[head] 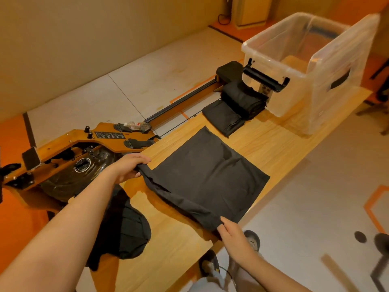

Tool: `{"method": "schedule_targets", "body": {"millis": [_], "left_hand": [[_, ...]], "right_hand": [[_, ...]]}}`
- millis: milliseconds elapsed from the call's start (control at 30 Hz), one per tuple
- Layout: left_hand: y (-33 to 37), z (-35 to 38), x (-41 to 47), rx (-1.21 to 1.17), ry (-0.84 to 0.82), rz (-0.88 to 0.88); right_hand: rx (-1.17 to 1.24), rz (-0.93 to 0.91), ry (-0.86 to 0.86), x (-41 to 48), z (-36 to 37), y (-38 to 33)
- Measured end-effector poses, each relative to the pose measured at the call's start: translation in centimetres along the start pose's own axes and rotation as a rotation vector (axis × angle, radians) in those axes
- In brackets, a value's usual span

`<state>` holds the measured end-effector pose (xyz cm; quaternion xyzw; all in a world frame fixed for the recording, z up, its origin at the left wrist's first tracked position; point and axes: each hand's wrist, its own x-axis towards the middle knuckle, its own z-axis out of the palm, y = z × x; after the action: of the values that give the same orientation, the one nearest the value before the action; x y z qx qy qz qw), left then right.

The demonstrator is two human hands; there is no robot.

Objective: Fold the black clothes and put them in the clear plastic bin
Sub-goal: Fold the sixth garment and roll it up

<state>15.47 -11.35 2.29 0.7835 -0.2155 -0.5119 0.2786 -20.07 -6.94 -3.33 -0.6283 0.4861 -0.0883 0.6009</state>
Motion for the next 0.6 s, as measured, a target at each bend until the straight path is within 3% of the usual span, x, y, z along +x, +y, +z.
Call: {"method": "schedule_targets", "body": {"millis": [167, 333, 467, 600], "left_hand": [[7.3, 4.3, 3.4, -0.126, -0.062, 0.005], [10.1, 10.7, 7.2, -0.296, -0.158, -0.089], [9.9, 12.9, 9.0, -0.215, -0.154, -0.120], [9.9, 13.0, 10.5, 0.064, -0.079, -0.029]], "right_hand": [[0.361, 0.108, 0.189, 2.8, -6.5, -1.7], [0.690, 0.356, 0.286, 7.7, -11.3, 0.8], [0.719, 0.432, 0.245, 8.6, -12.1, 1.5], [0.676, 0.423, 0.237, 8.7, -12.3, 1.2]]}}
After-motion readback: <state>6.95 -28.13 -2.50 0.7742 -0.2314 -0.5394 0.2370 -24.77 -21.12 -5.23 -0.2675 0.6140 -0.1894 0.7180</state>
